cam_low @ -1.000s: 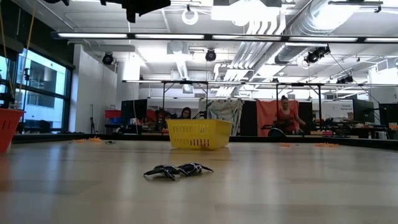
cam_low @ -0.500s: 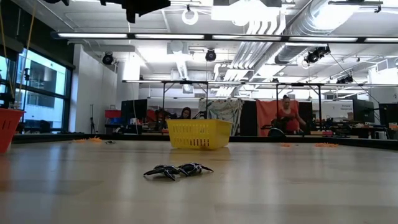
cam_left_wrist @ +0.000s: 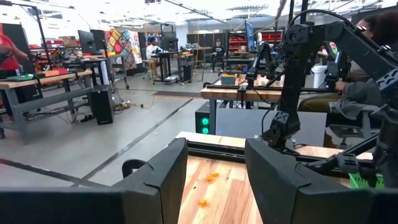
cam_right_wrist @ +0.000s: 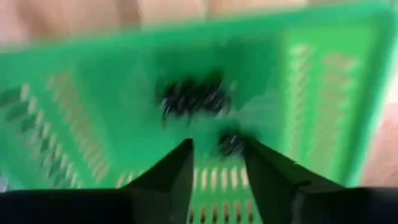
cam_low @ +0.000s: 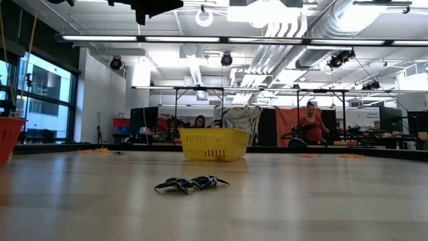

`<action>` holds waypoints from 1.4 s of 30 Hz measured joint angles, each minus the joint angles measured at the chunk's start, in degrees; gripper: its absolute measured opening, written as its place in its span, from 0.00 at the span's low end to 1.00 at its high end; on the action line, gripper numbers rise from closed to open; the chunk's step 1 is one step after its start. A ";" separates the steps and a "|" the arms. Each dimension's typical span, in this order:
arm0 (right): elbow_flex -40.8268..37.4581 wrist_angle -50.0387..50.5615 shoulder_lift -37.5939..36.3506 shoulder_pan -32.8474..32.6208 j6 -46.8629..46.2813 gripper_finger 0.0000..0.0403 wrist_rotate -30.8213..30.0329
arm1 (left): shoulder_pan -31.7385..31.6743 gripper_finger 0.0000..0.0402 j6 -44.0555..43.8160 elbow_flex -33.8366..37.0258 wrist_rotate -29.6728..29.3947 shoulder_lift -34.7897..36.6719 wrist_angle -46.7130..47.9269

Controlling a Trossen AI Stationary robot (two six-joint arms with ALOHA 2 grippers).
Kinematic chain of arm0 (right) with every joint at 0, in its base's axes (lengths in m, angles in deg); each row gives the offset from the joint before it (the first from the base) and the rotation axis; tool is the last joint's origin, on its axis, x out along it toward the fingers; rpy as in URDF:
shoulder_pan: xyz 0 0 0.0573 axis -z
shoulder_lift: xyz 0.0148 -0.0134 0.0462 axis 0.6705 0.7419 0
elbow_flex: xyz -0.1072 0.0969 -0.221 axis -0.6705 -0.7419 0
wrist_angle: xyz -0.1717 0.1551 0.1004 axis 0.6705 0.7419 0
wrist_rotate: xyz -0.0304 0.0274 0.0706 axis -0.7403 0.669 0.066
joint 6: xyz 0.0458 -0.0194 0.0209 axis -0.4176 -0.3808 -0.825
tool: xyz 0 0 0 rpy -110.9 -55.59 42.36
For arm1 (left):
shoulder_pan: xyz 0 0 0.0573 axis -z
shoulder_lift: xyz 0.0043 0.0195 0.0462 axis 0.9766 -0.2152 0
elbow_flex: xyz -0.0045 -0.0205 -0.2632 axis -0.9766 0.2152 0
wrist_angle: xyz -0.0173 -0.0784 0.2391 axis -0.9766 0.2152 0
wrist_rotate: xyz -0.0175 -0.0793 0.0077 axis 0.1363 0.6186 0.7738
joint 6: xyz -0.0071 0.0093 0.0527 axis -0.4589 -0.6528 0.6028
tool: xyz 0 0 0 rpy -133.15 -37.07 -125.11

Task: Sort Halloween decoration
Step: Put the top black spider toy into the green bin

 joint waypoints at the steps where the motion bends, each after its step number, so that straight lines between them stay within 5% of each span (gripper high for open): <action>1: 0.00 0.14 -0.30 0.00 1.02 0.40 2.03 | 0.00 0.38 0.00 0.00 -0.01 0.00 0.01; 5: 0.00 0.23 -4.37 -0.04 0.64 0.51 4.98 | 0.00 0.38 0.00 0.00 -0.01 0.00 -0.01; 8: 0.00 1.08 -10.00 0.10 -2.42 0.54 1.64 | 0.00 0.38 -0.22 0.02 -0.01 0.00 0.00; 11: 0.00 1.24 -15.54 2.09 -3.17 0.54 -7.07 | 0.00 0.38 -1.27 0.02 -0.01 0.00 0.00; 17: 0.02 -4.20 -21.12 12.56 6.16 0.55 -33.79 | 0.00 0.38 -1.59 0.02 -0.01 0.00 0.00; 21: 0.02 -12.90 -20.98 22.79 18.36 0.55 -40.75 | 0.00 0.38 -4.62 0.02 0.01 0.00 -0.01; 26: 0.02 -30.78 -19.91 35.50 32.99 0.55 -38.92 | 0.00 0.38 -7.99 0.02 0.43 0.02 0.04; 32: 0.02 -55.08 -17.81 47.21 41.80 0.55 -25.79 | 0.00 0.38 -8.92 0.02 4.13 0.02 0.09; 37: 0.02 -75.40 -15.02 52.14 42.17 0.55 -15.61 | 0.02 0.38 -8.98 0.02 8.31 0.02 0.23; 42: 0.04 -84.25 -13.39 52.85 44.89 0.55 -13.40 | 0.02 0.38 -10.52 0.02 12.14 0.02 0.27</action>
